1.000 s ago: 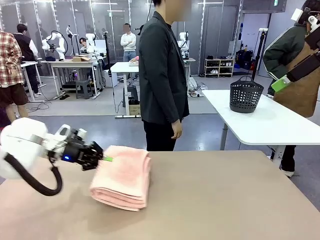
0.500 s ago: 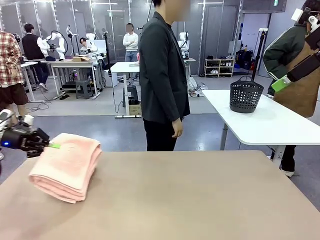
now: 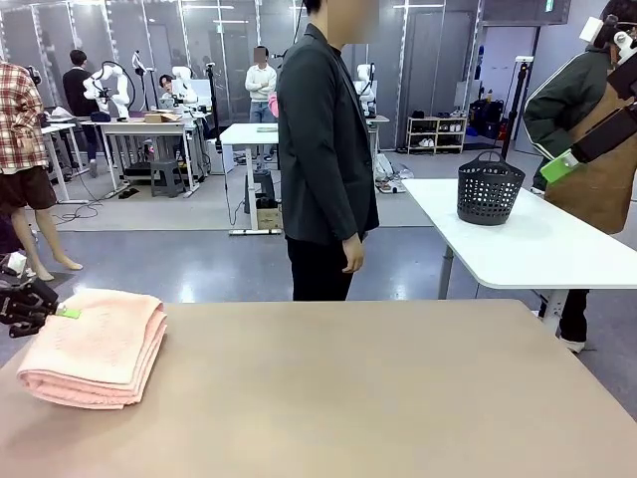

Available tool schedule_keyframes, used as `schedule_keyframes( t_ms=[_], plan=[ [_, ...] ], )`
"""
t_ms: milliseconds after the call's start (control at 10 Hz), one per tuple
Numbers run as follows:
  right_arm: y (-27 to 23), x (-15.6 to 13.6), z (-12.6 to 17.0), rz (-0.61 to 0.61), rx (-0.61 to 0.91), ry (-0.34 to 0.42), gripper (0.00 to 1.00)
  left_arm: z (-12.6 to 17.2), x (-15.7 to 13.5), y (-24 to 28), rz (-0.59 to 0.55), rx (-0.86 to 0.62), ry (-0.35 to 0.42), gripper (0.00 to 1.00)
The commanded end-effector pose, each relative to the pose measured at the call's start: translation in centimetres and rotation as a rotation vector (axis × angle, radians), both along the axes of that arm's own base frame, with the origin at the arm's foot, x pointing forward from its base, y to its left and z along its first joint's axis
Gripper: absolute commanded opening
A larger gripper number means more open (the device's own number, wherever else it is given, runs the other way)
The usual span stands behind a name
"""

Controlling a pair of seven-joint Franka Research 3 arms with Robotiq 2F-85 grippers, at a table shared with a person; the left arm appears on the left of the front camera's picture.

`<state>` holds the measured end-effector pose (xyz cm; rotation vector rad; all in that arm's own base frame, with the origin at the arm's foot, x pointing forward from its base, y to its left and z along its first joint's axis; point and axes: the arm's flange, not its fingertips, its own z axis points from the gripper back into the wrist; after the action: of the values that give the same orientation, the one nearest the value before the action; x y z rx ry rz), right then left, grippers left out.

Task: Fold the towel.
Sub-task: Pick up the 100 cm Hotel Towel and place it on the left side of the table.

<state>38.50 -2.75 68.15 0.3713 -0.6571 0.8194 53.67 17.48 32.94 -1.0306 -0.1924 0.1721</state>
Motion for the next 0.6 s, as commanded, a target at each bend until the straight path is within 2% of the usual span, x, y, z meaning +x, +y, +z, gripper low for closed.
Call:
schedule_keyframes(
  t_ms=[0, 200, 300, 400, 500],
  plan=[
    [0.0, 0.0, 0.2, 0.008, -0.011, 0.005, 1.00, -1.3, 0.3, 0.4, -0.014, 0.063, -0.016, 0.13],
    [0.0, 0.0, 0.2, 0.008, -0.011, 0.005, 1.00, -2.4, 0.5, 0.6, -0.026, 0.097, -0.009, 0.13],
    [0.0, 0.0, 0.2, 0.008, -0.011, 0.005, 1.00, -2.6, 0.7, 0.7, -0.009, 0.129, -0.008, 0.34],
    [0.0, 0.0, 0.2, 0.008, -0.011, 0.005, 1.00, -2.6, 0.9, 0.6, 0.007, 0.167, -0.025, 0.47],
    [0.0, 0.0, 0.2, 0.008, -0.011, 0.005, 1.00, -2.4, 1.0, 0.4, 0.017, 0.167, -0.033, 0.67]
  ],
)
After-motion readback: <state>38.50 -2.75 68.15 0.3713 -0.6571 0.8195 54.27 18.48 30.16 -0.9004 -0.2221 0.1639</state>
